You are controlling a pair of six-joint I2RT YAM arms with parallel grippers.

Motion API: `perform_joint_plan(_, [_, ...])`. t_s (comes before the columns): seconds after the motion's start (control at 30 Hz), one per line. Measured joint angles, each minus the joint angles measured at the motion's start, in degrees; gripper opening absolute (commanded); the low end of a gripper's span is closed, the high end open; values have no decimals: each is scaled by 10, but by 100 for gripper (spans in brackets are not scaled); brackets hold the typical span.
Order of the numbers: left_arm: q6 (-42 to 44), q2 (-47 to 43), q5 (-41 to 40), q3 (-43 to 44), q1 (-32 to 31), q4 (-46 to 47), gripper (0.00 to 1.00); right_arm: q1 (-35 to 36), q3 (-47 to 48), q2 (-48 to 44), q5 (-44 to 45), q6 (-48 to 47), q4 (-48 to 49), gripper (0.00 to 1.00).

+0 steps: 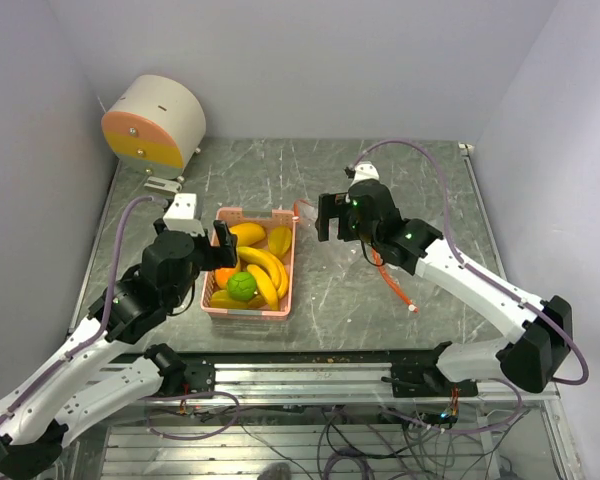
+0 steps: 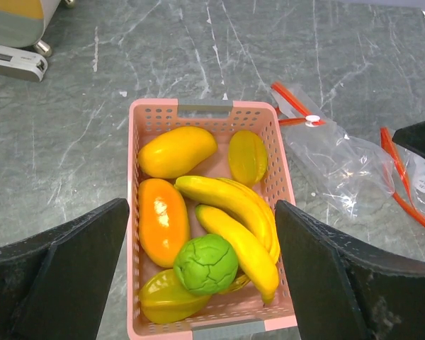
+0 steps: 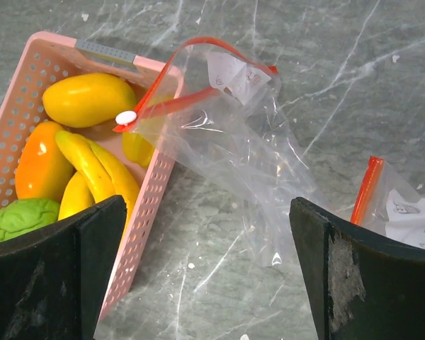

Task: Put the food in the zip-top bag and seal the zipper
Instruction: Pick up the zipper food storage bag at the center of the board.

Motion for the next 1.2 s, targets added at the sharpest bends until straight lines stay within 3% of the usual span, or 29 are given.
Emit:
perform_joint_plan(0.27, [-2, -9, 0, 0, 0, -9, 96, 0, 4, 19, -16, -27, 30, 100])
perform_joint_plan(0.53, [-4, -20, 6, 0, 1, -19, 95, 6, 63, 108, -49, -52, 52, 100])
perform_joint_plan(0.83, [-12, -47, 8, -4, 1, -27, 95, 7, 220, 244, -23, -71, -11, 100])
perform_joint_plan(1.2, [-26, -85, 8, -29, 1, -33, 95, 11, 282, 344, 4, -78, -73, 96])
